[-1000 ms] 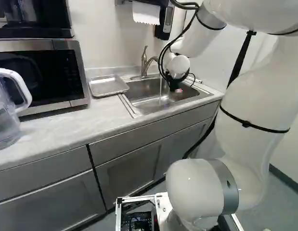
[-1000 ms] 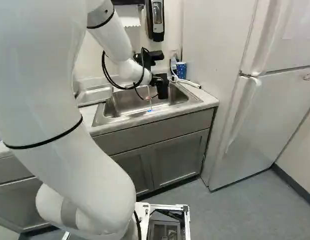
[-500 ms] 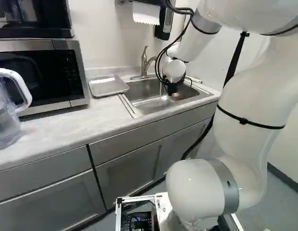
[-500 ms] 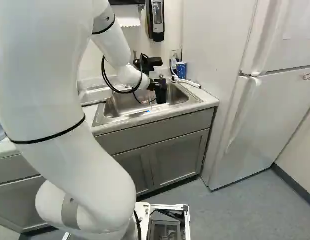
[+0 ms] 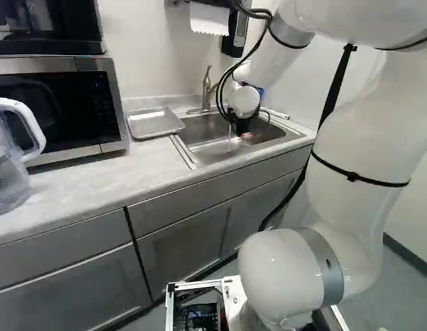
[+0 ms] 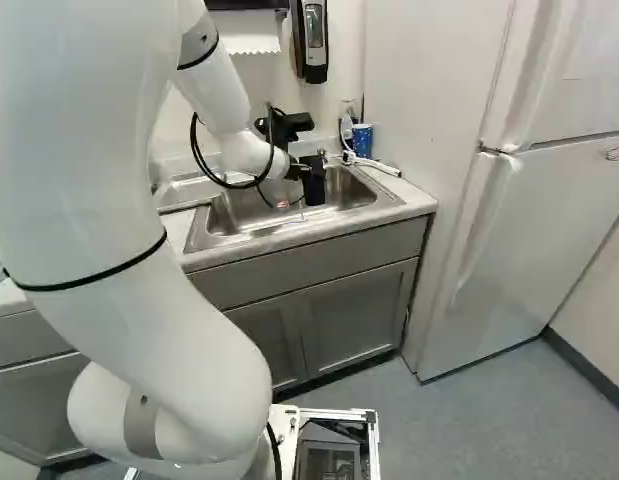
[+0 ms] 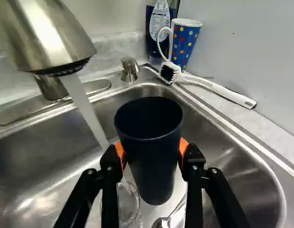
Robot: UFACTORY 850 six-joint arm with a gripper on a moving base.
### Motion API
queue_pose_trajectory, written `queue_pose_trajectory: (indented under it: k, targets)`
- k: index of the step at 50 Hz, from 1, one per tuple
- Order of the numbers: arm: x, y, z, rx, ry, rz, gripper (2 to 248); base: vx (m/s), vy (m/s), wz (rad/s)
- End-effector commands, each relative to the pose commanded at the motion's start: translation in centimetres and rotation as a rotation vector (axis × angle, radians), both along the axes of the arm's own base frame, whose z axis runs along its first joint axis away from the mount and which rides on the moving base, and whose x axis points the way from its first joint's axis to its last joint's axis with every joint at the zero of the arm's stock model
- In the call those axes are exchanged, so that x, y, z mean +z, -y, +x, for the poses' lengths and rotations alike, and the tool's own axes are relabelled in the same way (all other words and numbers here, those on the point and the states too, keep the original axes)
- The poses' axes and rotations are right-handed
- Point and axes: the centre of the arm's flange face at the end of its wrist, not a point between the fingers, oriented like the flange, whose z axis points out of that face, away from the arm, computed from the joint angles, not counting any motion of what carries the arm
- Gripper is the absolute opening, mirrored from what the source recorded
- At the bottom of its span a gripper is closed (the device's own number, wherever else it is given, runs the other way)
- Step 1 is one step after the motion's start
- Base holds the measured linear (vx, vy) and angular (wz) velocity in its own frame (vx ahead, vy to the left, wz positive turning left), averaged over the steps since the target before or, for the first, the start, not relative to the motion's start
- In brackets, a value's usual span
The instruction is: Rinse the cup and place it in the tray
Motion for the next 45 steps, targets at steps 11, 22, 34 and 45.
queue_pose_trajectory:
  k: [11, 22, 34, 45]
  targets:
    - [0.0, -1.3, -0.2, 0.025, 0.002, -0.001, 124, 0.0, 0.0, 0.0]
    - [0.0, -2.7, -0.3, 0.052, 0.002, -0.001, 124, 0.0, 0.0, 0.0]
    - [0.0, -4.0, -0.5, 0.077, 0.004, -0.003, 124, 0.0, 0.0, 0.0]
    - [0.1, -4.1, -0.5, 0.08, 0.004, -0.003, 124, 0.0, 0.0, 0.0]
